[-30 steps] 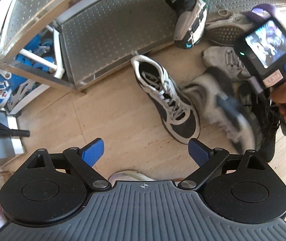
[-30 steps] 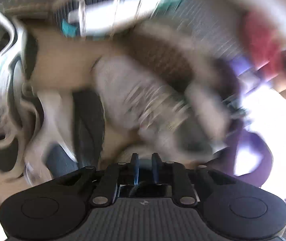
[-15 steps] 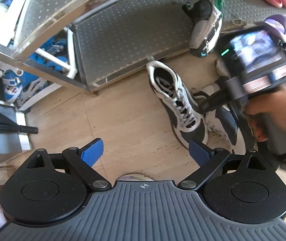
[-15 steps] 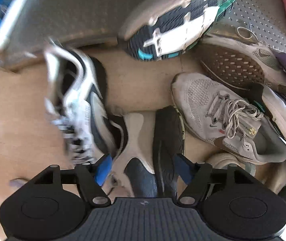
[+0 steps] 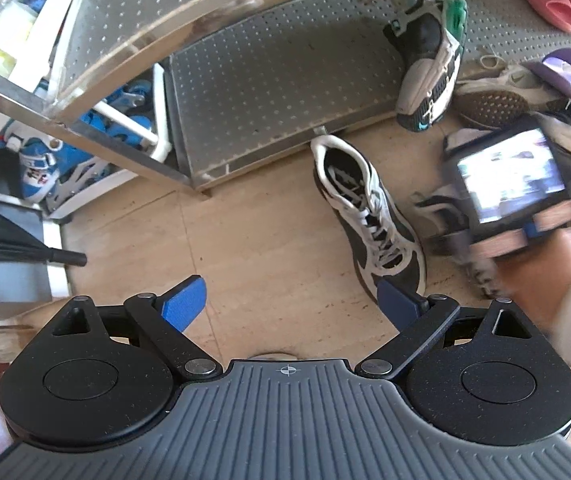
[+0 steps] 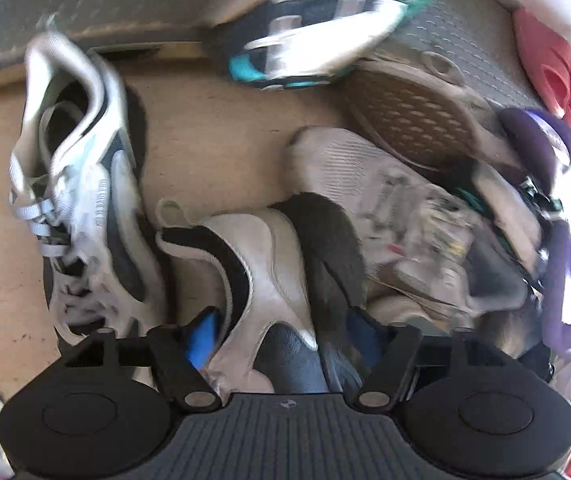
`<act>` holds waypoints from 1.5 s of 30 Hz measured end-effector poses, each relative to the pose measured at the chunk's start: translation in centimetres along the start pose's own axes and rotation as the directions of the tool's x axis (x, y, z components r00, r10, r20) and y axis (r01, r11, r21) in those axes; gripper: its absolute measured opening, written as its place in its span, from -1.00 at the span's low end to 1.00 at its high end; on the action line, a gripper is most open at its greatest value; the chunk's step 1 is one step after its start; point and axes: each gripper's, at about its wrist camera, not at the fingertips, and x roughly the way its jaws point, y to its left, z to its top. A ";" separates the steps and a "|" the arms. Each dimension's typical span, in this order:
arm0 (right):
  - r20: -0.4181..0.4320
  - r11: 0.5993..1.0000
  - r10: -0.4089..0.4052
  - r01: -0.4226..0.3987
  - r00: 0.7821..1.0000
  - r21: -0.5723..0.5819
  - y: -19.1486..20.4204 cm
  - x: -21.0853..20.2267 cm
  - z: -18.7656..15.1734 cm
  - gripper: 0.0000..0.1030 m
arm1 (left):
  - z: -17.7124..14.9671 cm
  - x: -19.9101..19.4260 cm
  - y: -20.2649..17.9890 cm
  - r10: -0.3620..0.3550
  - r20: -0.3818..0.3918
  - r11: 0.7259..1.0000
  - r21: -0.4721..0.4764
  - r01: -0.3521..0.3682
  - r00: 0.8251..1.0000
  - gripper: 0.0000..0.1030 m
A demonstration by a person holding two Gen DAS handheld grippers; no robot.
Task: Organize scattered shoes
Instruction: 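Lower the right tool onto another white-black sneaker and grasp it, then place the sneaker beside the first one and open the right tool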
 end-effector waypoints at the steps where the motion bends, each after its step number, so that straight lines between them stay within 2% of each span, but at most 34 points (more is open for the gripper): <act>1: 0.007 1.000 0.013 -0.013 1.000 0.007 -0.9 -0.3 -0.1 0.24 | 0.0 -0.1 -0.1 0.001 0.005 1.000 0.003 -0.001 1.000 0.86; 4: 0.024 1.000 0.006 -0.007 1.000 0.016 -3.1 -1.3 -0.2 0.14 | 0.1 -0.6 -0.5 0.003 0.018 1.000 0.013 -0.003 1.000 0.86; 5: 0.034 1.000 -0.011 0.011 0.999 0.002 -3.2 -1.5 -0.1 0.02 | 0.2 -0.7 -0.6 0.001 0.021 1.000 0.016 -0.002 1.000 0.86; 6: 0.051 0.999 -0.044 0.046 0.998 -0.030 -3.0 -1.8 0.0 -0.04 | 0.3 -0.7 -0.7 0.001 0.023 1.000 0.021 -0.001 1.000 0.86; 8: 0.076 0.986 -0.117 0.125 0.990 -0.108 -2.1 -2.0 0.3 -0.40 | 0.4 -0.9 -1.0 0.000 0.028 1.000 0.029 -0.001 1.000 0.86; 10: 0.088 0.965 -0.179 0.192 0.980 -0.180 -1.5 -1.7 0.7 -0.53 | 0.6 -1.1 -1.1 -0.003 0.036 1.000 0.030 0.002 0.999 0.86; 11: 0.058 0.954 -0.201 0.209 0.978 -0.217 -1.4 -0.7 1.0 -0.56 | 0.8 -1.2 -1.1 -0.004 0.040 1.000 0.030 0.003 0.999 0.86; 12: 0.016 0.958 -0.188 0.187 0.982 -0.218 -1.7 0.2 1.4 -0.57 | 0.9 -1.3 -1.2 -0.006 0.044 1.000 0.031 0.004 0.999 0.87; 15: -0.095 0.991 -0.067 0.055 0.993 -0.126 -3.2 1.6 2.2 -0.59 | 1.0 -1.6 -1.1 -0.016 0.054 1.000 0.028 0.014 0.998 0.88; 17: -0.146 0.994 -0.020 0.004 0.989 -0.113 -2.9 2.6 1.9 -0.35 | 0.9 -1.3 -1.1 -0.015 0.043 0.999 0.030 0.014 0.999 0.88; 19: -0.131 0.987 -0.033 0.012 0.991 -0.160 -2.0 2.8 1.1 -0.37 | 0.9 -1.2 -0.9 -0.003 0.040 1.000 0.030 0.002 0.999 0.88; 21: -0.108 0.992 -0.007 -0.007 0.994 -0.129 -2.3 2.0 0.6 -0.47 | 0.9 -1.1 -0.6 0.008 0.038 1.000 0.027 -0.010 0.999 0.88; 23: -0.103 0.996 0.076 -0.081 0.992 -0.044 -3.9 0.8 0.1 -0.57 | 0.8 -1.4 0.0 0.004 0.050 1.000 0.003 -0.004 0.999 0.88; 25: -0.095 0.987 0.160 -0.157 0.983 0.042 -5.7 -0.2 -0.3 -0.61 | 0.7 -1.7 0.6 -0.002 0.062 1.000 -0.014 0.002 0.998 0.88; 27: -0.072 0.961 0.246 -0.234 0.967 0.147 -7.9 -1.4 -1.3 -0.62 | 0.5 -1.9 0.9 0.001 0.068 1.000 -0.017 0.000 0.998 0.88; 30: -0.052 0.902 0.384 -0.362 0.922 0.234 -9.1 -2.9 -2.9 -0.66 | 0.0 -2.1 1.6 0.013 0.077 1.000 -0.029 -0.010 0.997 0.88; 33: -0.036 0.850 0.494 -0.474 0.869 0.232 -7.3 -4.6 -3.9 -0.68 | -0.5 -2.3 2.9 0.043 0.080 0.996 -0.077 -0.037 0.996 0.88; 37: -0.016 0.829 0.549 -0.541 0.836 0.144 -2.1 -7.1 -3.2 -0.68 | -0.8 -2.4 4.8 0.075 0.079 0.988 -0.143 -0.063 0.994 0.88; 41: 0.003 0.833 0.550 -0.549 0.835 0.069 4.1 -7.4 0.0 -0.68 | -1.0 -2.3 6.1 0.091 0.074 0.980 -0.184 -0.076 0.993 0.88; 42: 0.008 0.835 0.549 -0.549 0.836 0.051 5.7 -7.4 0.8 -0.68 | -1.1 -2.1 6.5 0.108 0.070 0.977 -0.193 -0.092 0.992 0.81; 43: 0.013 0.840 0.541 -0.541 0.841 0.041 7.0 -7.3 1.6 -0.69 | -1.2 -2.1 6.7 0.119 0.067 0.975 -0.196 -0.104 0.991 0.88; 45: 0.025 0.857 0.514 -0.514 0.858 0.032 9.1 -6.7 3.2 -0.68 | -1.5 -2.0 7.5 0.137 0.063 0.971 -0.208 -0.121 0.989 0.88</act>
